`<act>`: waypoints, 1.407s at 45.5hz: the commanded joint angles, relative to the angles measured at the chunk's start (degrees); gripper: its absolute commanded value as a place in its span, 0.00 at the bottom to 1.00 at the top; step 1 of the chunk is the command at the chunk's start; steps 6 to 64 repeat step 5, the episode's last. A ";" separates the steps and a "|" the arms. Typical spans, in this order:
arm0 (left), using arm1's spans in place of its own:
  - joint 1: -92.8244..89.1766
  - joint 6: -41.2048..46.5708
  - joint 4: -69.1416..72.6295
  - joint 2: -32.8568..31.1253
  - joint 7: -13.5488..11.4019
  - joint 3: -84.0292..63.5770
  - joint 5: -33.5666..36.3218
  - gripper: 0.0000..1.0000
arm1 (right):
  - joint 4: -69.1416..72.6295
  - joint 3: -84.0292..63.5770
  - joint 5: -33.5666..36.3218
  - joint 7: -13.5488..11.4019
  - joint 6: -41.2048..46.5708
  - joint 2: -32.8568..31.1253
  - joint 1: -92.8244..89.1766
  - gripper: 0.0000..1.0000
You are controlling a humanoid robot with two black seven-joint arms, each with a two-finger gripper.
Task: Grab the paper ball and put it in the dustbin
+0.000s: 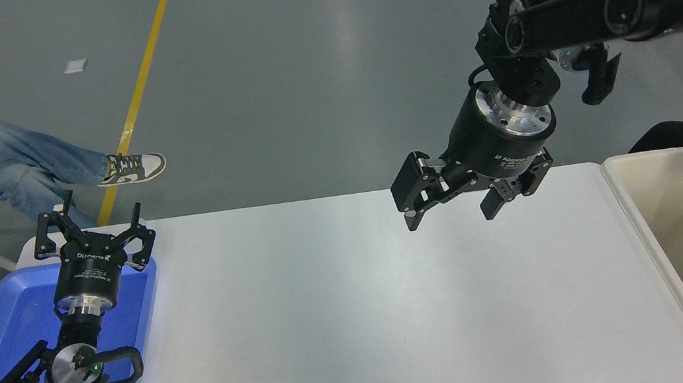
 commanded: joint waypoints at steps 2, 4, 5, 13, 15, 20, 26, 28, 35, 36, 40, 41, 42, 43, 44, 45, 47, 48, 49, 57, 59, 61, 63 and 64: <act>0.00 0.02 0.00 0.00 -0.01 -0.01 0.00 1.00 | 1.77 -2.35 -0.50 0.00 0.05 -2.40 1.23 1.00; 0.00 0.02 0.00 0.00 -0.01 -0.01 0.00 1.00 | 1.77 -2.79 -0.59 0.00 0.05 -2.57 1.23 1.00; 0.00 0.02 0.00 0.00 -0.01 -0.01 0.00 1.00 | 1.77 -2.97 -0.68 0.00 0.05 -2.57 1.23 1.00; 0.00 0.02 0.00 0.00 -0.01 -0.01 0.00 1.00 | 1.77 -2.97 -0.68 0.00 0.05 -2.57 1.23 1.00; 0.00 0.02 0.00 0.00 -0.01 -0.01 0.00 1.00 | 1.77 -2.97 -0.68 0.00 0.05 -2.57 1.23 1.00; 0.00 0.02 0.00 0.00 -0.01 -0.01 0.00 1.00 | 1.77 -2.97 -0.68 0.00 0.05 -2.57 1.23 1.00; 0.00 0.02 0.00 0.00 -0.01 -0.01 0.00 1.00 | 1.77 -2.97 -0.68 0.00 0.05 -2.57 1.23 1.00; 0.00 0.02 0.00 0.00 -0.01 -0.01 0.00 1.00 | 1.77 -2.97 -0.68 0.00 0.05 -2.57 1.23 1.00; 0.00 0.02 0.00 0.00 -0.01 -0.01 0.00 1.00 | 1.77 -2.97 -0.68 0.00 0.05 -2.57 1.23 1.00; 0.00 0.02 0.00 0.00 -0.01 -0.01 0.00 1.00 | 1.77 -2.97 -0.68 0.00 0.05 -2.57 1.23 1.00; 0.00 0.02 0.00 0.00 -0.01 -0.01 0.00 1.00 | 1.77 -2.97 -0.68 0.00 0.05 -2.57 1.23 1.00; 0.00 0.02 0.00 0.00 -0.01 -0.01 0.00 1.00 | 1.77 -2.97 -0.68 0.00 0.05 -2.57 1.23 1.00; 0.00 0.02 0.00 0.00 -0.01 -0.01 0.00 1.00 | 1.77 -2.97 -0.68 0.00 0.05 -2.57 1.23 1.00; 0.00 0.02 0.00 0.00 -0.01 -0.01 0.00 1.00 | 1.77 -2.97 -0.68 0.00 0.05 -2.57 1.23 1.00; 0.00 0.02 0.00 0.00 -0.01 -0.01 0.00 1.00 | 1.77 -2.97 -0.68 0.00 0.05 -2.57 1.23 1.00; 0.00 0.02 0.00 0.00 -0.01 -0.01 0.00 1.00 | 1.77 -2.97 -0.68 0.00 0.05 -2.57 1.23 1.00; 0.00 0.02 0.00 0.00 -0.01 -0.01 0.00 1.00 | 1.77 -2.97 -0.68 0.00 0.05 -2.57 1.23 1.00; 0.00 0.02 0.00 0.00 -0.01 -0.01 0.00 1.00 | 1.77 -2.97 -0.68 0.00 0.05 -2.57 1.23 1.00; 0.00 0.02 0.00 0.00 -0.01 -0.01 0.00 1.00 | 1.77 -2.97 -0.68 0.00 0.05 -2.57 1.23 1.00; 0.00 0.02 0.00 0.00 -0.01 -0.01 0.00 1.00 | 1.77 -2.97 -0.68 0.00 0.05 -2.57 1.23 1.00; 0.00 0.02 0.00 0.00 -0.01 -0.01 0.00 1.00 | 1.77 -2.97 -0.68 0.00 0.05 -2.57 1.23 1.00; 0.00 0.02 0.00 0.00 -0.01 -0.01 0.00 1.00 | 1.77 -2.97 -0.68 0.00 0.05 -2.57 1.23 1.00; 0.00 0.02 0.00 0.00 -0.01 -0.01 0.00 1.00 | 1.77 -2.97 -0.68 0.00 0.05 -2.57 1.23 1.00; 0.00 0.02 0.00 0.00 -0.01 -0.01 0.00 1.00 | 1.77 -2.97 -0.68 0.00 0.05 -2.57 1.23 1.00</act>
